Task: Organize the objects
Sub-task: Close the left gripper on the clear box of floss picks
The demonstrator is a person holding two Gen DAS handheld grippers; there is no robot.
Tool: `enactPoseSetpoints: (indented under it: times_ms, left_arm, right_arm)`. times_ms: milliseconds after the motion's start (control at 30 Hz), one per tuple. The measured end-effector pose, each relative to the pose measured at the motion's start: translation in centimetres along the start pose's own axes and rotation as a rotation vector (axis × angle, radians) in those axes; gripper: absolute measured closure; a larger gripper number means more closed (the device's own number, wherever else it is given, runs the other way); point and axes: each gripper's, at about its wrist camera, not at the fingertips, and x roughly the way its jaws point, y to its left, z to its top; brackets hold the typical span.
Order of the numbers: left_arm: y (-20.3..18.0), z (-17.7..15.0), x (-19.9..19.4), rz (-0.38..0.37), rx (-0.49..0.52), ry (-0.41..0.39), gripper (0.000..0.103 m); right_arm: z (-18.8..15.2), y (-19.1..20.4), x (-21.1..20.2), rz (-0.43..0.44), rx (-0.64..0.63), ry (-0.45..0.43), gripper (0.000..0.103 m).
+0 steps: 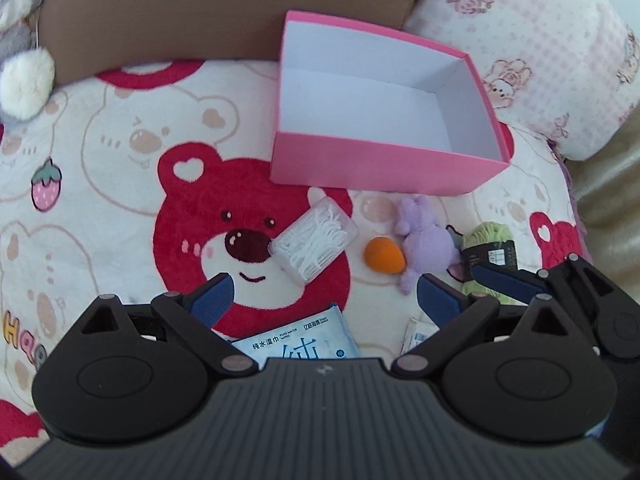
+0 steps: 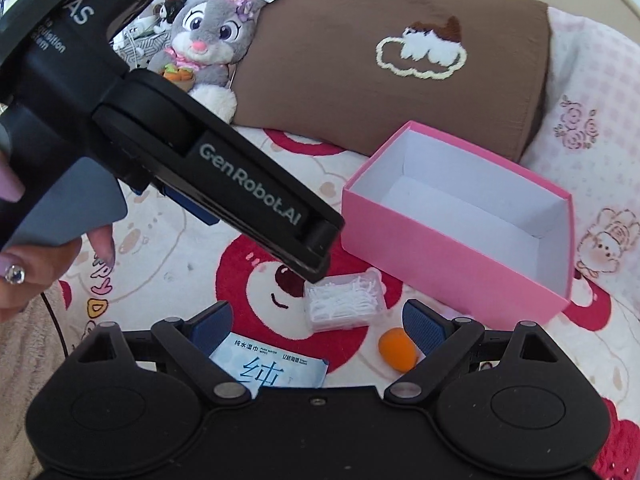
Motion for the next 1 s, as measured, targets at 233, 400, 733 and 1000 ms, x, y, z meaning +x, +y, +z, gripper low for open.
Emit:
enactPoseSetpoints:
  times_ms: [233, 400, 733, 1000]
  left_arm:
    - [1.8, 0.1, 2.6, 0.0, -0.038, -0.01, 0.005]
    - [2.4, 0.2, 4.5, -0.041, -0.06, 0.016, 0.007]
    - [5.0, 0.1, 8.2, -0.108, -0.178, 0.048, 0.017]
    - [5.7, -0.2, 10.6, -0.11, -0.231, 0.036, 0.033]
  right_arm:
    - [0.6, -0.8, 2.5, 0.006, -0.057, 0.0, 0.01]
    - [0.9, -0.3, 4.4, 0.019, -0.122, -0.004, 0.01]
    - [-1.5, -1.5, 9.6, 0.048, -0.072, 0.023, 0.01]
    - [-3.3, -2.9, 12.8, -0.04, -0.074, 0.058, 0.009]
